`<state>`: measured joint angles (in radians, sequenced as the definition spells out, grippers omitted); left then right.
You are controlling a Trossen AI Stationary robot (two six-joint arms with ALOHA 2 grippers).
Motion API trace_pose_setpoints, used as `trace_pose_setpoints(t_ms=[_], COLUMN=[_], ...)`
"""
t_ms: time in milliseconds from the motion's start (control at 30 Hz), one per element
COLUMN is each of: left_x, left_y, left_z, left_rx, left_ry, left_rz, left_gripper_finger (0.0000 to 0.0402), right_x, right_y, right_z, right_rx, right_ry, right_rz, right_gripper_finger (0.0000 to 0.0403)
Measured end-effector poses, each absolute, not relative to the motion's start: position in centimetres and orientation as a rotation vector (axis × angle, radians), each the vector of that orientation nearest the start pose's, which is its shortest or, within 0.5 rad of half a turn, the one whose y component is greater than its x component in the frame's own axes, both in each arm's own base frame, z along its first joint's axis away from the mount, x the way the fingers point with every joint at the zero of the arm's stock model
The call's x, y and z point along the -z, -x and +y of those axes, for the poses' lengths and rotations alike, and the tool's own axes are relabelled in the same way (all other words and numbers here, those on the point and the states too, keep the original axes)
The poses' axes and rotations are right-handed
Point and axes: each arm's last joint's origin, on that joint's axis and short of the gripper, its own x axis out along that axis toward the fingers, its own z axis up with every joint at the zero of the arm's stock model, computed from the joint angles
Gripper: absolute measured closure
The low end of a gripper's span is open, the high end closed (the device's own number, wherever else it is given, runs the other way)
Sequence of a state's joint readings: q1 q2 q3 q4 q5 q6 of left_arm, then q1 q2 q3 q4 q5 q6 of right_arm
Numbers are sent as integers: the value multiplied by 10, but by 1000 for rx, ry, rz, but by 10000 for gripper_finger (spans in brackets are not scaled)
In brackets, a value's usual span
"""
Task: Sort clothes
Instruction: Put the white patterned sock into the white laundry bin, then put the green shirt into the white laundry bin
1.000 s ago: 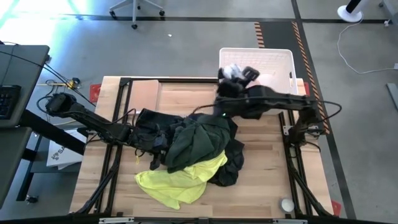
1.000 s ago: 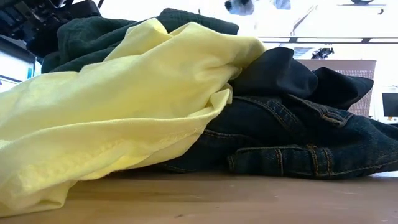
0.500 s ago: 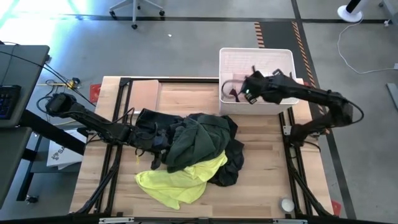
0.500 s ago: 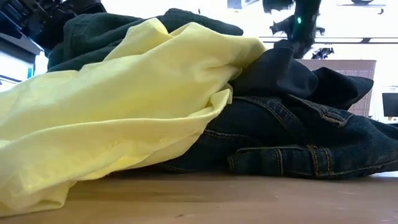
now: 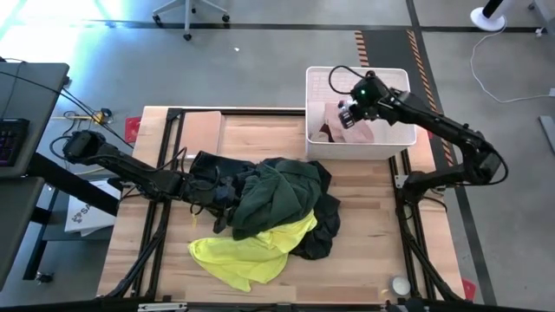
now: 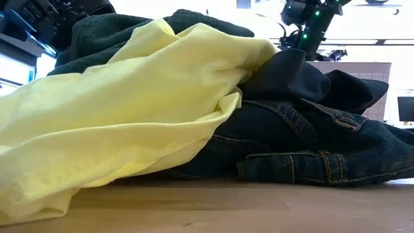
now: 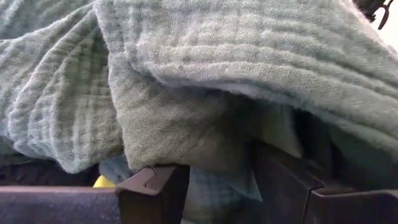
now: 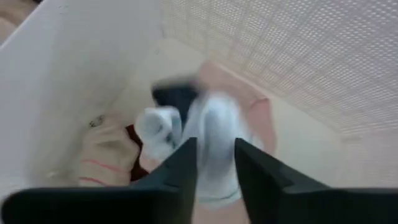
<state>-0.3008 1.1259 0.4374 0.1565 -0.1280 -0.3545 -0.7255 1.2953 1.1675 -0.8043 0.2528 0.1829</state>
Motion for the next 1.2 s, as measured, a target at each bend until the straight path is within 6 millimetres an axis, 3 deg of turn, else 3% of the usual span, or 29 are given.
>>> trace_pose_setpoints(t_ms=[200,333,467,567,733,967,1200], left_x=[-184,-183,-183,-183,-183,-188,-200], left_y=[-208,-208,-208,-208,-208,-211,-216], left_z=[-61,-61,-60,-60,-60,-61,-63], left_rx=[64,64,62,56,51,68,110], left_ry=[237,237,237,238,255,240,223], left_rz=[542,542,542,541,541,487,356], left_gripper_finger=[237,237,237,237,237,237,237], right_x=[-310,-313,-319,-325,-336,-352,-350], right_y=[-185,-194,-219,-243,-273,-283,-290], right_z=[-178,-171,-148,-116,-41,46,110], right_rx=[1105,1096,982,874,620,291,129], right_ry=[-312,-237,-93,20,195,184,196], right_rz=[865,842,796,728,592,350,214], right_gripper_finger=[224,216,215,215,215,215,215])
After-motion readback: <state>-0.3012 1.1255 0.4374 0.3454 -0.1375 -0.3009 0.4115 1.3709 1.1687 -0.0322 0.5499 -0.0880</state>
